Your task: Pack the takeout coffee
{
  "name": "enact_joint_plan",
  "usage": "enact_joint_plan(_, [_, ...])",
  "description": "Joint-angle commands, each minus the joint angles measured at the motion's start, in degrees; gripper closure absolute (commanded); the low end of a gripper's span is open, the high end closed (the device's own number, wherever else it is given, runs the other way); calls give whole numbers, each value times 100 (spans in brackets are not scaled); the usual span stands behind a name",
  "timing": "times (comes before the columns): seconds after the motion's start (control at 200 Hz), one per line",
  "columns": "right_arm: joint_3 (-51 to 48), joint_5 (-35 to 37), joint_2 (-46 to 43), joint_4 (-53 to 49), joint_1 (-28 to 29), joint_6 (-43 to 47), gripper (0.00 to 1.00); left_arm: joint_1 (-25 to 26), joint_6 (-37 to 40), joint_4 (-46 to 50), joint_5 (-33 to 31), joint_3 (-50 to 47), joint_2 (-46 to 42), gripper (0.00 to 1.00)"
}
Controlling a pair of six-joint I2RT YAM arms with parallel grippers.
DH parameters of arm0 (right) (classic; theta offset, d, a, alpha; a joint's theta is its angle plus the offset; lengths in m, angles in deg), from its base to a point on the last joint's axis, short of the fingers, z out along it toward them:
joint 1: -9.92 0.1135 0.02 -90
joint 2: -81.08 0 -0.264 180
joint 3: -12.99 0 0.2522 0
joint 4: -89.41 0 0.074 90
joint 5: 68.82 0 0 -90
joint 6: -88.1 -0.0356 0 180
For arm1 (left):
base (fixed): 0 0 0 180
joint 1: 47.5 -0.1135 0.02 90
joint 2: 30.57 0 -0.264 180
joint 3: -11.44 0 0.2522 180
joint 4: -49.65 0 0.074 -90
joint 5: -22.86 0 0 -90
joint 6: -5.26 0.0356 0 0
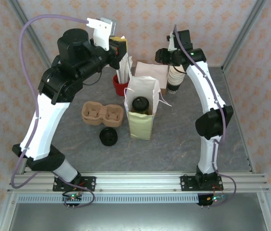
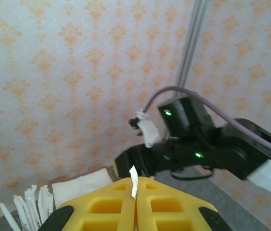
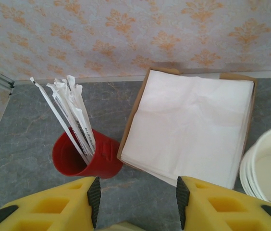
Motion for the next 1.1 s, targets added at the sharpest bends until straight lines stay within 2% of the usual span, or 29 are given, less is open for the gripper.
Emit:
enact_joint_plan(0.0, [451, 224, 252, -83, 69, 159, 53, 199, -165, -288, 108, -643, -256, 91])
enact_joint_plan(0.285, [1052, 582, 981, -29, 225, 415, 53, 621, -654, -1140, 195, -2535, -962, 92])
enact_joint_plan(0.555, [1100, 888, 1498, 157, 458, 611, 53, 663, -831, -1282, 107, -3413, -1070, 90])
enact_joint_plan(0.806, [1204, 1107, 1922, 247, 593, 685, 53, 663, -980, -1306, -134, -3994, -1216, 57])
enact_joint_plan(0.946, [1201, 1386, 2098, 356, 735, 798, 53, 663, -998, -1253, -502, -4256, -1390, 47])
enact_joint_plan(1.096, [1298, 2003, 2364, 433, 917, 1041, 49, 663, -987, -1122, -744, -4418, -1504, 43])
